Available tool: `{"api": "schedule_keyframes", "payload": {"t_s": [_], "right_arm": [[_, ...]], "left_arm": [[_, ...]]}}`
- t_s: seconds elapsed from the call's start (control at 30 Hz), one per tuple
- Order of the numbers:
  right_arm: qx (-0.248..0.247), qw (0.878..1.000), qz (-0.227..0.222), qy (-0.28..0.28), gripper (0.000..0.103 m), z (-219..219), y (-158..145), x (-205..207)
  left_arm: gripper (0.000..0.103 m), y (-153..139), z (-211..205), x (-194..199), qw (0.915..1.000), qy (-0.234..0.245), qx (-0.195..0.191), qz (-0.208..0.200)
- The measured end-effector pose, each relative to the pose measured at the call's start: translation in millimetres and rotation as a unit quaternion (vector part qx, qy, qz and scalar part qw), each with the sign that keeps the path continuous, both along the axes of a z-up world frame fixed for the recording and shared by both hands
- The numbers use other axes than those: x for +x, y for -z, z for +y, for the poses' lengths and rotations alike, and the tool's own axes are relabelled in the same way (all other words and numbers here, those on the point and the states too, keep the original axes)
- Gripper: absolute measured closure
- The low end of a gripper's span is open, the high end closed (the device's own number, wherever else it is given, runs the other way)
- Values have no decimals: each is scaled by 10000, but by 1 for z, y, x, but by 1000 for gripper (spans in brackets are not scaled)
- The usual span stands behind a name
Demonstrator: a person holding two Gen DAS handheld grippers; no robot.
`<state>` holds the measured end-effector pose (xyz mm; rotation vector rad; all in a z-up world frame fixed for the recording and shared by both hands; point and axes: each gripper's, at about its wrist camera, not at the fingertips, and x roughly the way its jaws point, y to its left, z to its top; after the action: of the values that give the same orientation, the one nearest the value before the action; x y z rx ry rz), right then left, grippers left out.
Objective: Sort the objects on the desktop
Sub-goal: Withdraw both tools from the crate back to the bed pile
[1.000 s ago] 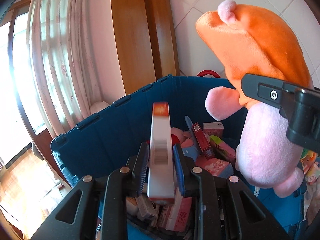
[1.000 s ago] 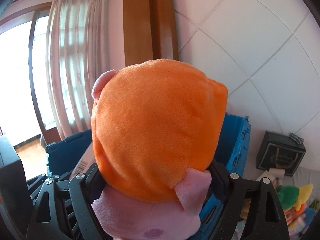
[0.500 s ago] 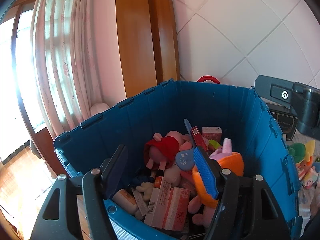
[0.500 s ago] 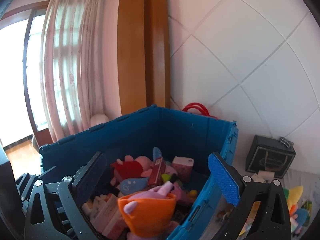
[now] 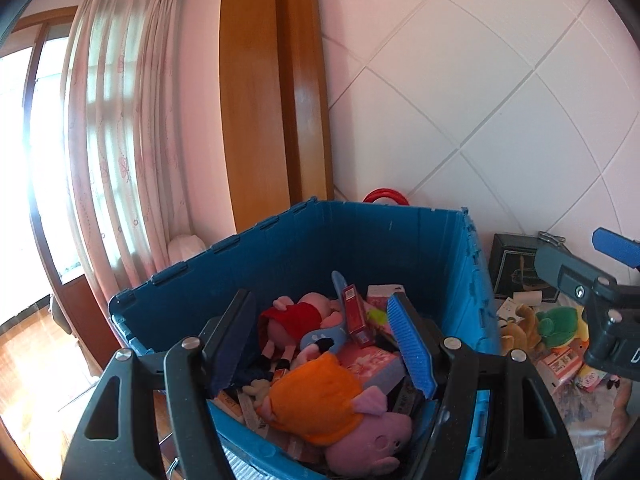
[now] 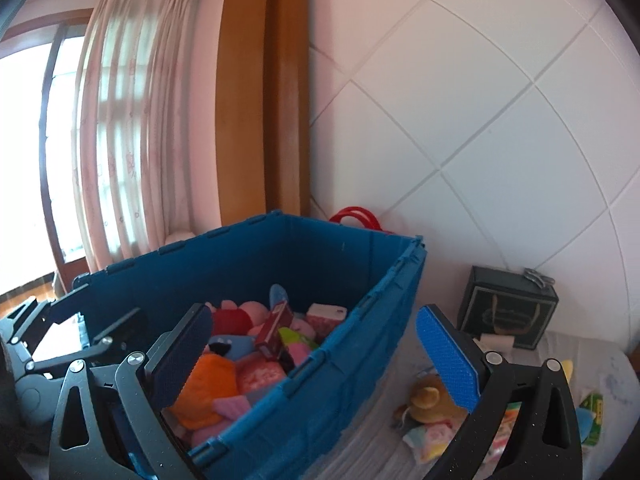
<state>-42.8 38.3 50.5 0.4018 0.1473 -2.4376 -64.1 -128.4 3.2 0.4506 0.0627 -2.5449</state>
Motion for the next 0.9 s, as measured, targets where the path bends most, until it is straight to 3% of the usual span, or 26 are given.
{"api": "schedule_keyframes", "payload": {"t_s": [0.17, 0.37, 0.5, 0.6, 0.73, 0.9], "right_arm": [[-73, 9980, 171, 601, 0, 76, 3, -3], [-485, 9901, -48, 1315, 0, 186, 14, -18], [-578, 9804, -231, 1870, 0, 258, 33, -29], [-310, 9724, -384, 2280, 0, 295, 55, -40], [123, 9583, -1016, 2669, 0, 335, 108, -63], [76, 9404, -1812, 2878, 0, 368, 171, -90]], "left_arm": [[23, -21, 65, 3, 9978, 469, -245, 392], [22, -23, 147, -17, 9906, 1211, -302, 561], [22, 5, 186, -54, 9818, 1899, 33, 85], [22, 38, 203, -86, 9810, 1900, 267, -293], [22, 86, 208, -120, 9794, 1788, 446, -828], [22, 149, 203, -155, 9696, 1722, 683, -1597]]}}
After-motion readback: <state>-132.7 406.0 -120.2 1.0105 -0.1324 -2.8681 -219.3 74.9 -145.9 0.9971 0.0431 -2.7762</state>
